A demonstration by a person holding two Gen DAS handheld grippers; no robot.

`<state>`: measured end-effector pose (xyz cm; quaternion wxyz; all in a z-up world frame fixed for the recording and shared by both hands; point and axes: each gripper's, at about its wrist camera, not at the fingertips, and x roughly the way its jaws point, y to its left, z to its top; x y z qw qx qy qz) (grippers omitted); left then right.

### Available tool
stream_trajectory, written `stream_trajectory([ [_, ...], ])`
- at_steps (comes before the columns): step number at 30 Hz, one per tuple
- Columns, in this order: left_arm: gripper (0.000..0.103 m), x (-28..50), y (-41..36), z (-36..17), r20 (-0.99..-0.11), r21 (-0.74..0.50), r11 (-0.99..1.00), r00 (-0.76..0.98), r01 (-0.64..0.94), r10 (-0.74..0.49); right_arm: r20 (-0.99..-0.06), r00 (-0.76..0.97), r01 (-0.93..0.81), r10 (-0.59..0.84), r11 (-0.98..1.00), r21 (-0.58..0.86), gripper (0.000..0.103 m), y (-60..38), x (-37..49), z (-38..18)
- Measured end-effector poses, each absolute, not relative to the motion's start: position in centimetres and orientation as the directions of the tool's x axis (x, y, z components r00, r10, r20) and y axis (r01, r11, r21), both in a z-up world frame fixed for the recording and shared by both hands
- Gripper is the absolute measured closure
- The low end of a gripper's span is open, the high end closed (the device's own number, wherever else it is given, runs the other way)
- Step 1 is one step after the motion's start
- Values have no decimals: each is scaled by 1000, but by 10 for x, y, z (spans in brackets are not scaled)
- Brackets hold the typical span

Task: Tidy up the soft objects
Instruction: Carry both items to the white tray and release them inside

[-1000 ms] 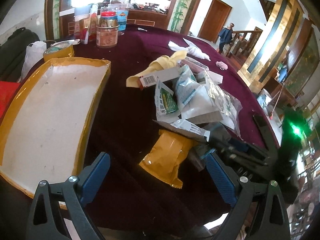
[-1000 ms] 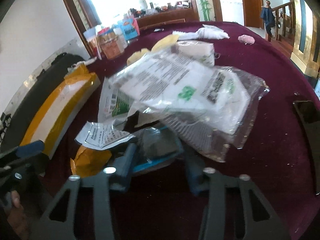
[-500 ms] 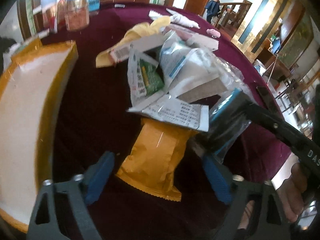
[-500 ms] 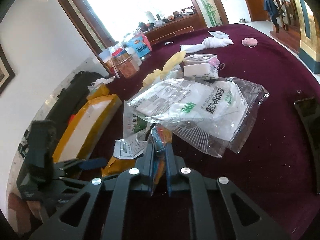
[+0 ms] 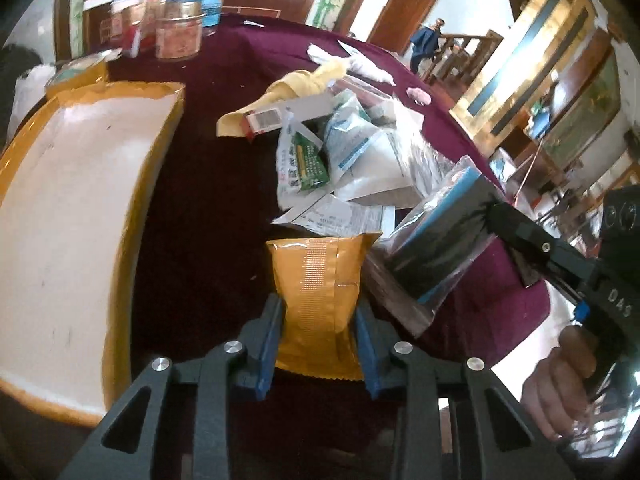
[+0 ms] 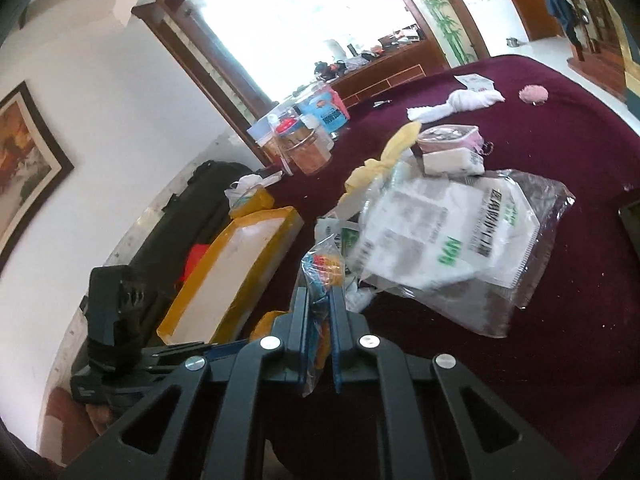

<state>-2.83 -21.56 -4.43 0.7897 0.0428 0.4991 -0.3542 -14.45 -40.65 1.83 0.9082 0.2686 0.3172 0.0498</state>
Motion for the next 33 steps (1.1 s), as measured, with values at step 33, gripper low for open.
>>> stream_trajectory([
  [33,67,57,-40,-31,-807,-250,929,472,273,-356,-756,480,-208,445,895,395,93,-198,35,-25],
])
